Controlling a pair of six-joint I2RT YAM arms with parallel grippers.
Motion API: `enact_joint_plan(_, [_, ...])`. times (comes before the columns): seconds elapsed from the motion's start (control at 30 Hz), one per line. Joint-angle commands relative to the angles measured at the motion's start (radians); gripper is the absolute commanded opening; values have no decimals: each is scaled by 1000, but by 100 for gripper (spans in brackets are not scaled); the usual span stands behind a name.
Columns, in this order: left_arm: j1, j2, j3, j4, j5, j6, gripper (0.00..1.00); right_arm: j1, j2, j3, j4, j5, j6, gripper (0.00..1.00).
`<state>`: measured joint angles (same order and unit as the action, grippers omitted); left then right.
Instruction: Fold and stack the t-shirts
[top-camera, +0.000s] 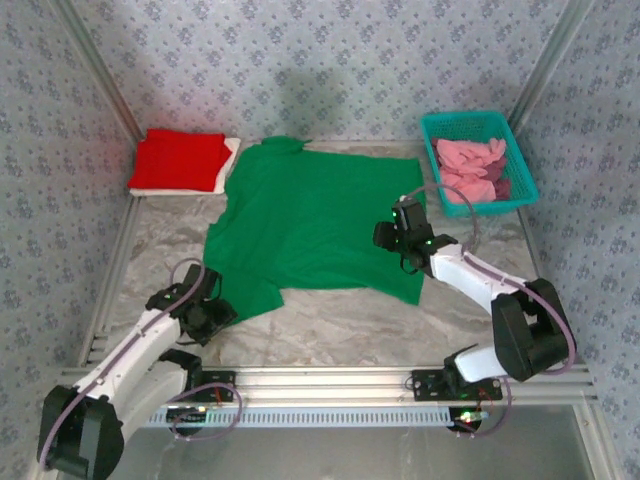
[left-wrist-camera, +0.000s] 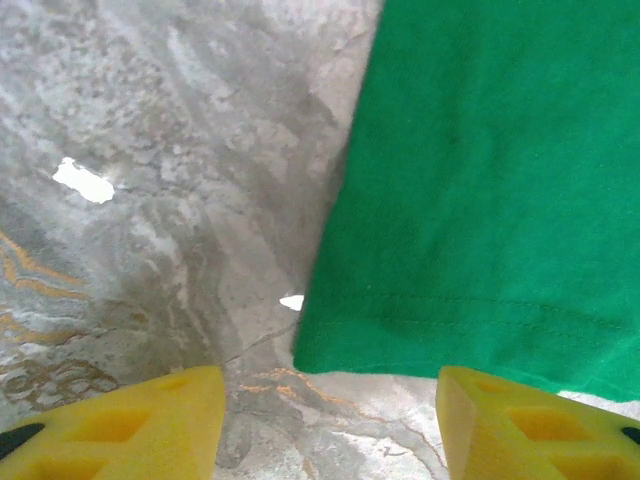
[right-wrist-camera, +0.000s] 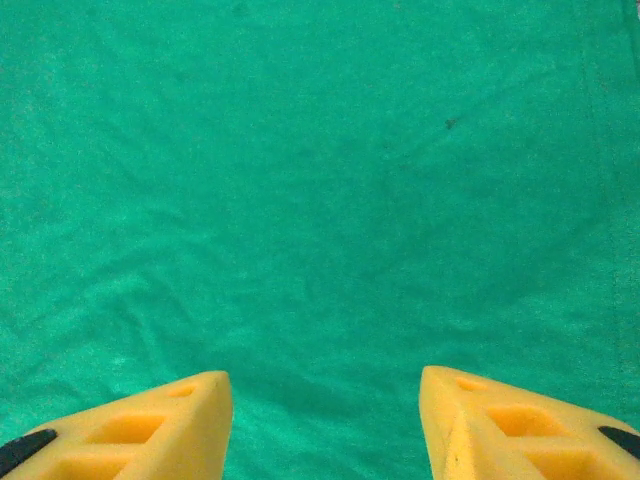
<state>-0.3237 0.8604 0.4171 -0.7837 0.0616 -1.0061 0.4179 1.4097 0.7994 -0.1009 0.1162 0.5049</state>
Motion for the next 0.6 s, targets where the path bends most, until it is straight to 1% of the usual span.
enact_joint_plan(0.0, [-8,19,34,38,-7,30,57,18,8,6,13,13,27,55])
enact_joint_plan(0.13, [-8,55,52,38,-7,53,56,25,11,4,11,16,38,55])
enact_joint_plan(0.3, [-8,78,55,46,0,70,53,30,10,2,10,21,41,55])
enact_joint_plan(0.57, [-11,134,43,84,15,90,52,29,9,-7,16,29,49,55])
